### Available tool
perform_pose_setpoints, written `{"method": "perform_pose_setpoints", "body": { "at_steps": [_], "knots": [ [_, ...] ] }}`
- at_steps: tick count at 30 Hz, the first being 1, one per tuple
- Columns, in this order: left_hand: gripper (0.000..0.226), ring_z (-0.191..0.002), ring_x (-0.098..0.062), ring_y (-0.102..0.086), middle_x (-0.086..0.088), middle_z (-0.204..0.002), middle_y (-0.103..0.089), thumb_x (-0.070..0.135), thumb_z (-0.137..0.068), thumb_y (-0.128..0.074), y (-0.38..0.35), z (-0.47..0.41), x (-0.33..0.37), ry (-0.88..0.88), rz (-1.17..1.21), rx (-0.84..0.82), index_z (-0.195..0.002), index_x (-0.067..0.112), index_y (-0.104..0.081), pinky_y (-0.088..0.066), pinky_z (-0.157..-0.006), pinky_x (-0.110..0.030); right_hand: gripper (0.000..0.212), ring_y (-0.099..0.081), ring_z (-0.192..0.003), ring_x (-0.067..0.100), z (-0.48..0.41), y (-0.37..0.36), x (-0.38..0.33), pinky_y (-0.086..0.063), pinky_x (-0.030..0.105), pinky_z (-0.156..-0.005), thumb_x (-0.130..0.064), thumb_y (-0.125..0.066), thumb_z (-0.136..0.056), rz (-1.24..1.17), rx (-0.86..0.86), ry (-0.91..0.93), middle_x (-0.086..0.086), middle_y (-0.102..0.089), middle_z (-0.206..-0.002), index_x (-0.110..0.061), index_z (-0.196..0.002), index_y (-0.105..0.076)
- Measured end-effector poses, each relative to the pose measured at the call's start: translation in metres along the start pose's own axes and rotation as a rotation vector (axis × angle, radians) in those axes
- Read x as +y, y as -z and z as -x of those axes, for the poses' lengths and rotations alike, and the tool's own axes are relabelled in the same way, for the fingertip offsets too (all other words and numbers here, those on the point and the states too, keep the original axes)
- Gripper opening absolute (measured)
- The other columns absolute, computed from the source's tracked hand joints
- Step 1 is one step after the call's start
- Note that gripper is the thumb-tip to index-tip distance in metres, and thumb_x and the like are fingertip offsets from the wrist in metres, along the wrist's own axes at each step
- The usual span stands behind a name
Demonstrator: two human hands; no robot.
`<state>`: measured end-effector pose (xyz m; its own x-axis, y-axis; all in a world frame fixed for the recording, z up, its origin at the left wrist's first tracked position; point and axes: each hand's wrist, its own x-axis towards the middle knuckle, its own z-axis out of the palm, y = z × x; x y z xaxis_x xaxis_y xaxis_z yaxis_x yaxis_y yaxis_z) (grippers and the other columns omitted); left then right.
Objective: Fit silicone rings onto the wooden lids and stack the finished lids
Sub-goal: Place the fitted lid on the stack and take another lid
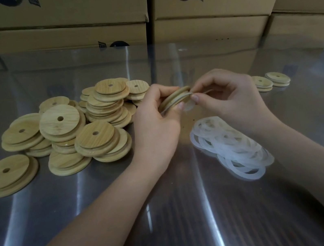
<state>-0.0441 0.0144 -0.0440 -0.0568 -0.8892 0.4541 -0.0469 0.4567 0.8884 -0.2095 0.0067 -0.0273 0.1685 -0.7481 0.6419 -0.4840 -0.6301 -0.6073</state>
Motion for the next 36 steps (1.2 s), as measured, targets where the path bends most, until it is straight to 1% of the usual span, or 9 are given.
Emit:
{"method": "perform_pose_setpoints", "body": {
  "at_steps": [3,9,12,14,17,22,27,30,36],
  "knots": [
    [0.028,-0.092,-0.001,-0.066,0.011,-0.091,-0.069,0.0,-0.089,-0.065,0.0,0.001,0.002,-0.007,0.036,0.024,-0.093,0.027,-0.061,-0.051,-0.082,-0.017,0.012,-0.068,-0.086,0.015,0.001,-0.005,-0.001,-0.056,0.028,-0.078,-0.005,-0.072,-0.084,-0.021,0.033,-0.001,-0.006,-0.067,-0.089,-0.013,-0.091,-0.067],
    [0.022,-0.093,-0.009,-0.066,0.004,-0.094,-0.068,0.002,-0.09,-0.064,-0.001,0.001,0.0,0.004,0.083,0.039,-0.099,0.02,-0.057,-0.052,-0.084,-0.025,0.013,-0.068,-0.087,0.013,0.006,-0.017,-0.001,-0.056,0.029,-0.079,-0.004,-0.07,-0.086,-0.071,0.124,0.001,-0.009,-0.065,-0.09,-0.014,-0.093,-0.065],
    [0.024,-0.095,-0.007,-0.065,0.006,-0.095,-0.068,0.0,-0.087,-0.067,0.0,0.0,0.002,-0.014,0.06,0.035,-0.102,0.018,-0.061,-0.051,-0.084,-0.021,0.009,-0.067,-0.087,0.017,0.006,-0.018,0.0,-0.057,0.037,-0.079,-0.004,-0.069,-0.086,-0.01,0.152,0.053,0.001,-0.068,-0.089,-0.011,-0.091,-0.067],
    [0.026,-0.094,-0.005,-0.066,0.008,-0.096,-0.07,0.001,-0.085,-0.07,0.001,-0.001,0.002,-0.025,0.019,0.039,-0.102,0.02,-0.065,-0.052,-0.085,-0.02,0.007,-0.067,-0.087,0.019,0.006,-0.016,-0.001,-0.057,0.037,-0.078,-0.003,-0.069,-0.086,0.042,0.153,0.107,0.007,-0.069,-0.089,-0.008,-0.09,-0.069],
    [0.026,-0.091,-0.003,-0.067,0.01,-0.093,-0.071,0.004,-0.082,-0.075,0.002,-0.001,0.002,-0.037,-0.061,0.061,-0.099,0.022,-0.068,-0.054,-0.083,-0.023,0.005,-0.067,-0.087,0.018,0.006,-0.015,-0.002,-0.056,0.033,-0.078,0.001,-0.07,-0.085,0.17,0.133,0.212,0.009,-0.069,-0.088,-0.002,-0.088,-0.071],
    [0.023,-0.085,-0.002,-0.067,0.014,-0.085,-0.069,0.01,-0.079,-0.079,0.003,0.001,0.002,-0.075,-0.151,0.116,-0.089,0.027,-0.065,-0.055,-0.079,-0.028,0.003,-0.067,-0.083,0.023,0.007,-0.015,-0.004,-0.056,0.039,-0.073,0.006,-0.071,-0.083,0.272,0.127,0.331,0.012,-0.07,-0.085,0.003,-0.084,-0.071],
    [0.024,-0.087,-0.003,-0.067,0.013,-0.085,-0.071,0.003,-0.079,-0.076,0.002,0.0,0.001,-0.097,-0.183,0.139,-0.085,0.024,-0.067,-0.055,-0.081,-0.036,0.006,-0.067,-0.08,0.022,0.006,-0.014,-0.006,-0.055,0.036,-0.071,0.008,-0.071,-0.082,0.271,0.133,0.324,0.011,-0.069,-0.082,0.002,-0.081,-0.07],
    [0.031,-0.089,-0.002,-0.068,0.013,-0.088,-0.072,-0.001,-0.078,-0.075,0.002,-0.001,0.001,-0.097,-0.187,0.137,-0.082,0.028,-0.064,-0.055,-0.083,-0.033,0.006,-0.067,-0.079,0.02,0.006,-0.014,-0.006,-0.056,0.033,-0.071,0.007,-0.071,-0.081,0.255,0.135,0.293,0.01,-0.069,-0.081,0.001,-0.081,-0.071],
    [0.029,-0.089,0.001,-0.068,0.013,-0.09,-0.072,-0.002,-0.078,-0.076,0.001,-0.002,-0.002,-0.085,-0.166,0.131,-0.082,0.025,-0.066,-0.056,-0.084,-0.03,0.007,-0.067,-0.079,0.017,0.004,-0.011,-0.006,-0.056,0.03,-0.071,0.007,-0.071,-0.079,0.216,0.108,0.2,0.009,-0.069,-0.081,0.0,-0.079,-0.071]
  ]
}}
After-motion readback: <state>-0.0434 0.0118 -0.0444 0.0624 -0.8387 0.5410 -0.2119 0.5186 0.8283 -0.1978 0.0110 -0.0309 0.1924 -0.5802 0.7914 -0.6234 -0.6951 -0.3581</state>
